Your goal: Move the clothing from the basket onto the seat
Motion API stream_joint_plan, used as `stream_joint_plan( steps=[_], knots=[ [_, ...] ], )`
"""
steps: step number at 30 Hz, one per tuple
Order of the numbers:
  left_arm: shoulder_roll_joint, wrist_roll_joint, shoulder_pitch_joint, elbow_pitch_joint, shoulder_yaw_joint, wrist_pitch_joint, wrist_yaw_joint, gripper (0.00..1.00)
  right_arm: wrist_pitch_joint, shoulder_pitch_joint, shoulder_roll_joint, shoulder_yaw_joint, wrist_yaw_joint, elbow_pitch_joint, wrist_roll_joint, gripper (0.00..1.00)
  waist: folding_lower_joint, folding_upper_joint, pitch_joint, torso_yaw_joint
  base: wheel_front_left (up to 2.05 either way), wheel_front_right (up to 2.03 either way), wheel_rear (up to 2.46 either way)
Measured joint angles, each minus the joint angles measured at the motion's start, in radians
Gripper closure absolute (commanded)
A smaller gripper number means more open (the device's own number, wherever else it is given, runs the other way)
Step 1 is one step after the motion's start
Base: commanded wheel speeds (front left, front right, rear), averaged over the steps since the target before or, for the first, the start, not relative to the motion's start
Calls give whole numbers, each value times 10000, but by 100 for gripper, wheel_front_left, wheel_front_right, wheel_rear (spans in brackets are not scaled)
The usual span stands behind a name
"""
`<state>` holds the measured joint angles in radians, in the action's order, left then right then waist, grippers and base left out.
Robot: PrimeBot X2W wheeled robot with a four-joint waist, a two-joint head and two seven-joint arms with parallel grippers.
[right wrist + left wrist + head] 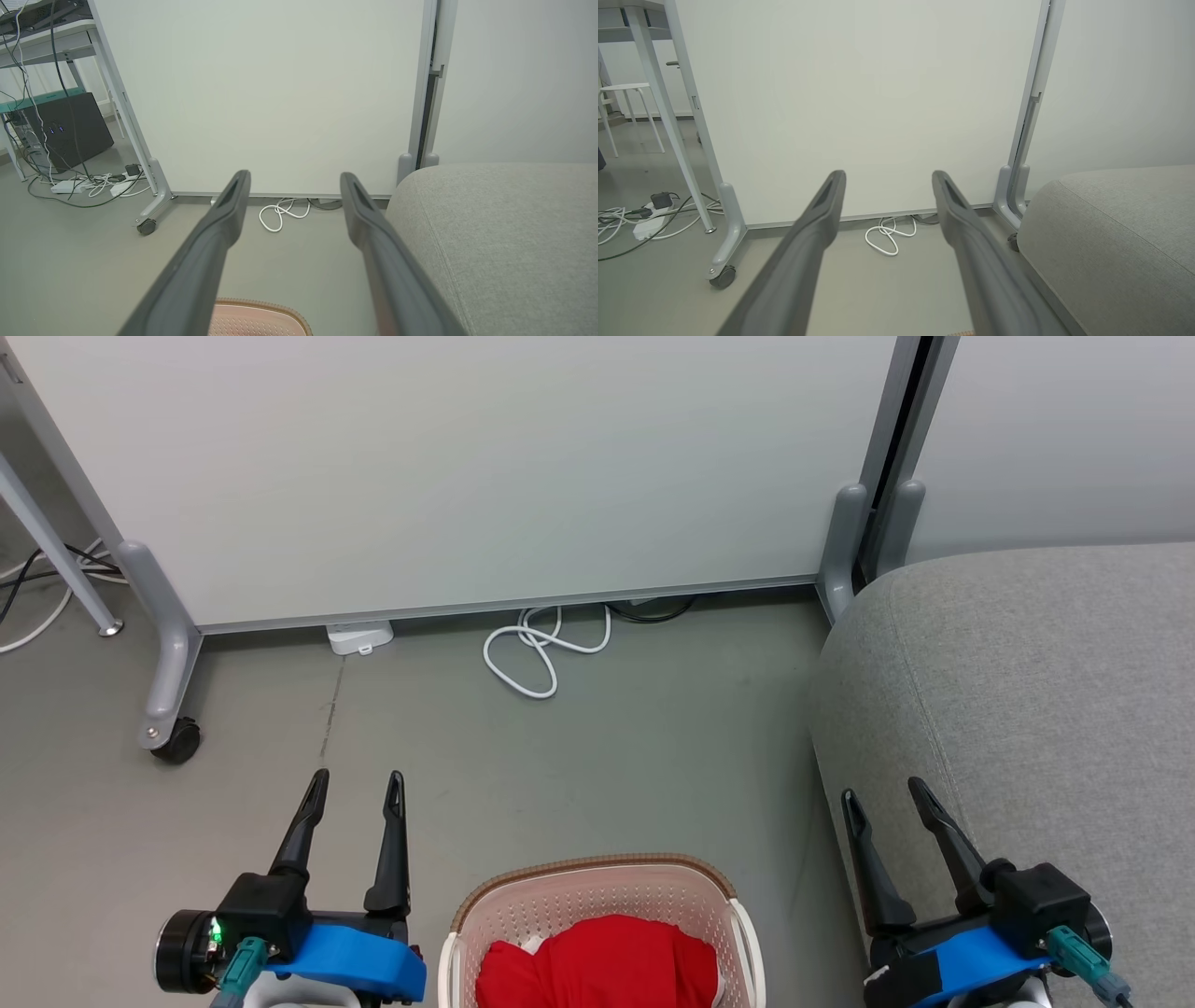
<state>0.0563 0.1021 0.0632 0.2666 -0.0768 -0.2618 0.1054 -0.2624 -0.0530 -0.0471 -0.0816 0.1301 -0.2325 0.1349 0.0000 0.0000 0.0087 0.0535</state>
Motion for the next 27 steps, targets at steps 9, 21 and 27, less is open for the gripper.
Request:
stream_joint_plan(
  steps=[9, 21, 27],
  knots=[
    [-2, -280, 68, 205, -359, 0, 88, 0, -2, -155, -2, -115, 4, 121, -42, 0, 0, 0, 257, -280, 0, 0, 0],
    [282, -527, 1222, 1712, -1580, -12, 194, 0, -2, -516, -8, -426, 4, 629, -111, 0, 0, 0, 1265, -1424, 0, 0, 0],
    [658, -681, 2100, 2842, -2558, -12, 236, 0, -2, -902, -15, -529, 4, 915, -111, 0, 1, 0, 2105, -2038, 0, 0, 0]
  ],
)
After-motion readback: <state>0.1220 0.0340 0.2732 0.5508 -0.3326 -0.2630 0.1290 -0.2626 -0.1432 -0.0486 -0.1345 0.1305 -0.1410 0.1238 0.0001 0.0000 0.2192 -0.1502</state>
